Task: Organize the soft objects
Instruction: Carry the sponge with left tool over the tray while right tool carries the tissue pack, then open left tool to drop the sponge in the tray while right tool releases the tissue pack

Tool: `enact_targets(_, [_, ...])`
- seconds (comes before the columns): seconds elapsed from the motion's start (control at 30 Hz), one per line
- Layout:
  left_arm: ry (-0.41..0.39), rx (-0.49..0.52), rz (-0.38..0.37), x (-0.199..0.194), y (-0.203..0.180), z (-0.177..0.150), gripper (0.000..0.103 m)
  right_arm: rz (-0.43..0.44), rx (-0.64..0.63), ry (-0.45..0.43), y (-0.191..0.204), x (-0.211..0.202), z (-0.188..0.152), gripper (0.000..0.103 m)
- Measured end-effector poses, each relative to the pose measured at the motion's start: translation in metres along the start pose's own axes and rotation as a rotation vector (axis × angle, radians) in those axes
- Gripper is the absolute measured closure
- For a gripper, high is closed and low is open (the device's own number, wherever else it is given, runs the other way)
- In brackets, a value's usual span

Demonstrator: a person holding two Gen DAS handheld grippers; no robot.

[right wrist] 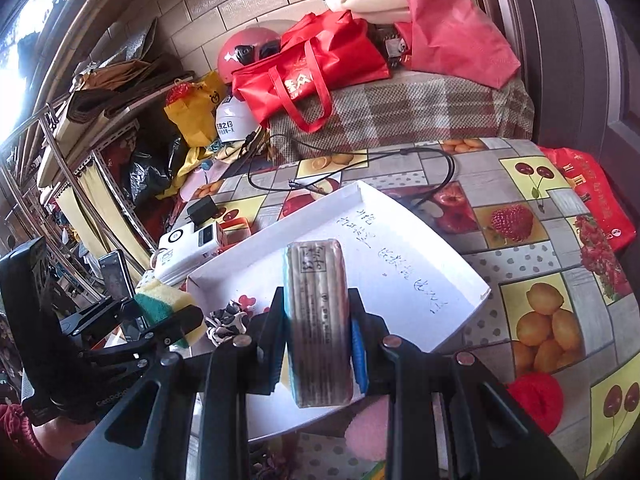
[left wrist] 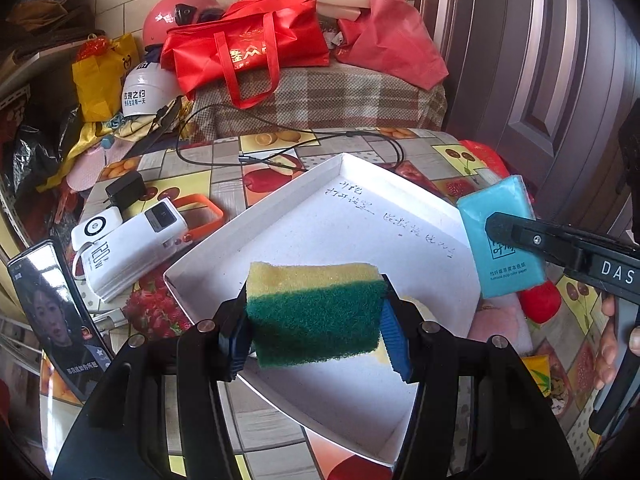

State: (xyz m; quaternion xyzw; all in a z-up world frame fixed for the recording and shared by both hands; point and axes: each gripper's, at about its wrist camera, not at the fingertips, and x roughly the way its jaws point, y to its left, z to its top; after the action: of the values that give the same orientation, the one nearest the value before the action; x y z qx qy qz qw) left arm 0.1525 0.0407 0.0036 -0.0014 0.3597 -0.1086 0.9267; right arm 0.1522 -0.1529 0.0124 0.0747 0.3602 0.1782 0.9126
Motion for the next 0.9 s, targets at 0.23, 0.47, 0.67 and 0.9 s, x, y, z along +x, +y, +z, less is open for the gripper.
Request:
enact_targets(0.23, [0.039,-0.032,0.015,0.028,0.013,-0.005,0.048,-0.005,0.027,0.038,-0.007,0.03,-0.003,0.077])
enact_targets(0.47, [0.089,-0.052,0.067,0.05,0.022,-0.012,0.048,-0.004,0.037,0.08,-0.011,0.051,-0.007,0.076])
enact_targets(0.67, [0.088,-0.072,0.077,0.053,0.026,-0.011,0.047,-0.008,0.017,0.079,-0.005,0.058,-0.009,0.073])
enact_targets(0.9, [0.039,-0.081,0.094,0.038,0.022,-0.005,0.0,-0.035,-0.021,-0.04,0.003,0.029,-0.005,0.0])
